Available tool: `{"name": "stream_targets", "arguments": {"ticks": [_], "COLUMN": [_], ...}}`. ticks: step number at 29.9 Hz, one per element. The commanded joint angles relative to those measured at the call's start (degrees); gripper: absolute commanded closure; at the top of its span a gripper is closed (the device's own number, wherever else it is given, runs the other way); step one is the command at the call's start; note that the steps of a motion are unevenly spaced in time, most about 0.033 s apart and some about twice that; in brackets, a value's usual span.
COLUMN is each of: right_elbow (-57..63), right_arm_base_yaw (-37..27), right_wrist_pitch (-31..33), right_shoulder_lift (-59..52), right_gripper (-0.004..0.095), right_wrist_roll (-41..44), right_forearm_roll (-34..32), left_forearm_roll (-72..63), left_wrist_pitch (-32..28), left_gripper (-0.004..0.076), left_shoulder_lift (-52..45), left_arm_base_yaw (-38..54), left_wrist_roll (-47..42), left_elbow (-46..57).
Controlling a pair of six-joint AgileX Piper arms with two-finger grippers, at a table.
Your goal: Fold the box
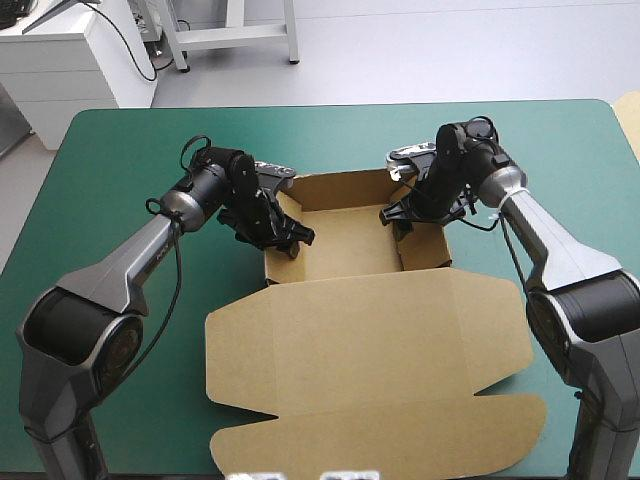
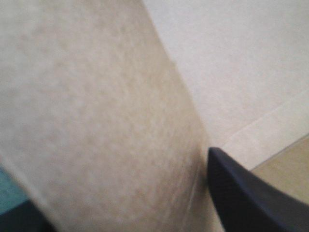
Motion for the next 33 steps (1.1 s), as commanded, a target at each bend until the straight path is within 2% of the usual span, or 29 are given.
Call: {"name": "stream_targets", "arguments": {"ticks": [1, 11, 16, 22, 25, 26, 29, 32, 33], "right_elbow": [-1.5, -1.62, -1.72, -1.72, -1.72, -1.72, -1.72, -1.72, -1.72], "right_arm_base_yaw": [0.19, 0.19, 0.19, 0.19, 0.19, 0.19, 0.19, 0.19, 0.19], "right_wrist_pitch": [0.31, 0.31, 0.31, 0.31, 0.31, 0.31, 0.31, 0.31, 0.31], "right_shoulder_lift": [-2.88, -4.88, -7.82, -10.88, -11.98, -12.25, -12.93, -13.07, -13.07], "right_gripper": [0.0086, 0.0096, 0.0096, 0.01, 0.01, 0.01, 0.01, 0.01, 0.01], "right_wrist_roll": [-0.73, 0.03, 1.51, 1.67, 1.67, 1.67, 1.67, 1.67, 1.67], "right_forearm_roll": [1.8, -0.26, -1.66, -2.61, -2.61, -2.61, -2.61, -2.61, -2.61], "left_forearm_roll": [-1.0, 2.52, 6.42, 6.43, 6.72, 6.57, 5.94, 6.28, 6.73], "left_wrist_pitch": [0.08, 3.61, 7.67, 7.71, 7.71, 7.71, 7.81, 7.81, 7.81], "left_gripper": [0.0057, 0.0043, 0.0045, 0.0083, 0.0178, 0.0236, 0.0458, 0.0717, 0.0725], "left_shoulder_lift": [-3.08, -5.38, -7.57, -10.69, -12.93, -13.99, -17.74, -22.8, -24.69], "left_arm_base_yaw": [-0.56, -0.56, -0.56, -0.56, -0.56, -0.56, -0.56, -0.56, -0.56], "left_wrist_roll": [-1.38, -1.38, -1.38, -1.38, -0.81, -0.37, 1.54, 4.66, 5.36], "left_elbow": [-2.08, -2.67, -8.81, -14.46, -14.62, -14.4, -13.41, -11.11, -10.22]}}
